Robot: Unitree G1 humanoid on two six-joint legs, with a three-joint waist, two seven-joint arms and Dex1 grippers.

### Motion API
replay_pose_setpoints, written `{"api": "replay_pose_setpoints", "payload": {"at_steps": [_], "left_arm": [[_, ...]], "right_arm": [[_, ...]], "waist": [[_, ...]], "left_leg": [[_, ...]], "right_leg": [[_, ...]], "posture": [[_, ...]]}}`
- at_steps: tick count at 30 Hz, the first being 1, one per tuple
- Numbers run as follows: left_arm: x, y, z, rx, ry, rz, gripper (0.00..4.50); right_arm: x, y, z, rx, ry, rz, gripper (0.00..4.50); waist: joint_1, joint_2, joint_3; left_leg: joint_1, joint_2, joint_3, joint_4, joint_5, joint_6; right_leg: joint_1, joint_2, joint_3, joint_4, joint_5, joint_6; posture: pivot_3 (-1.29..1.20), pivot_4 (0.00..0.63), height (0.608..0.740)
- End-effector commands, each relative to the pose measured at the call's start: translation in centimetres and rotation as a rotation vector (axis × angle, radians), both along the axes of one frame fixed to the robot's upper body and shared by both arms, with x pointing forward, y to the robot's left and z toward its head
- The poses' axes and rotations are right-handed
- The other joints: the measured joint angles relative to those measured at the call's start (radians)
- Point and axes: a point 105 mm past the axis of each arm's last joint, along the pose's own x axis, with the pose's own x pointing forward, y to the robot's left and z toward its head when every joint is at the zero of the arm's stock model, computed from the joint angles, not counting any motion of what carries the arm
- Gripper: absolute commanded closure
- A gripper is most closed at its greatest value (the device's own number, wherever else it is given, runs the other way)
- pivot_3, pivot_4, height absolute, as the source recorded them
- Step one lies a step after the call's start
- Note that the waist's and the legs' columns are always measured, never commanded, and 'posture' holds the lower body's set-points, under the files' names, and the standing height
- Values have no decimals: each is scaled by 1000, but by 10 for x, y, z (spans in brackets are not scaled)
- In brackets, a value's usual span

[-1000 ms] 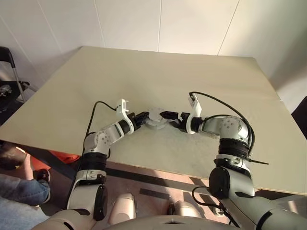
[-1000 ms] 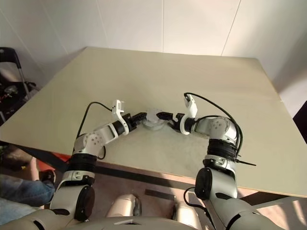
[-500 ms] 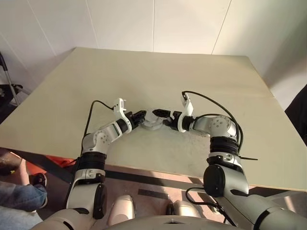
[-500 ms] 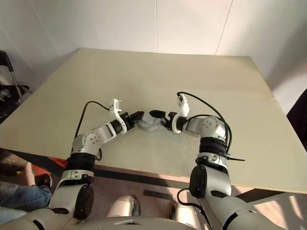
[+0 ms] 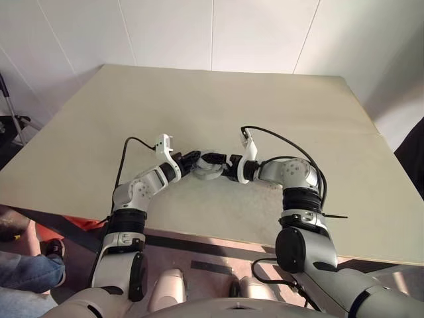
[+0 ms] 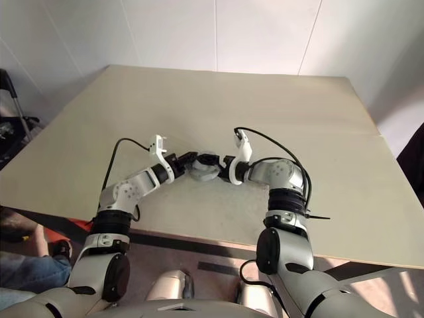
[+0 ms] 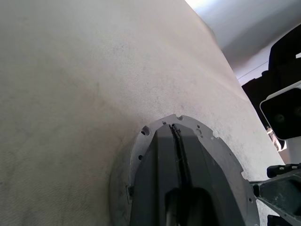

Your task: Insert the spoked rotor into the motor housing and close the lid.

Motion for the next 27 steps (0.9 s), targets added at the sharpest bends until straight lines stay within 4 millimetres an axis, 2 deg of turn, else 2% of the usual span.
{"api": "replay_pose_setpoints", "payload": {"at_steps": [1,3,7,8,17,22,27], "left_arm": [[-6,-17,-11,4,45,-56,4500],[-6,-17,-11,4,44,-56,4500],[-6,-17,-11,5,41,-56,4500],[-6,-17,-11,5,40,-57,4500],[-4,-13,-9,2,21,-43,4500],[2,9,15,-131,-37,40,4500],[0,32,28,-210,-69,99,4500]], "right_arm": [[-7,38,27,108,-64,122,391],[-6,38,25,102,-60,115,855],[-5,39,27,103,-77,116,2188],[-5,39,28,102,-79,114,2321],[2,32,33,110,-112,86,2365],[26,11,44,146,-133,-46,2365],[47,-4,58,168,-167,-137,2365]], "waist": [[0,0,0],[0,0,0],[3,0,0],[4,0,0],[4,0,0],[2,0,0],[5,0,1]], "left_leg": [[0,0,0,0,0,0],[-1,0,0,0,0,0],[-2,0,0,0,0,0],[-2,0,0,0,0,0],[-2,0,0,1,0,0],[-3,0,0,2,0,0],[-22,0,-1,11,-1,2]], "right_leg": [[0,0,0,0,0,0],[-1,0,0,0,0,0],[-2,0,0,0,0,0],[-1,0,0,0,0,0],[-1,0,0,0,0,0],[-2,0,0,2,0,-1],[-21,-1,-1,12,1,-2]], "posture": [[0,0,740],[0,0,740],[0,0,740],[0,0,740],[0,0,740],[0,0,740],[0,0,740]]}}
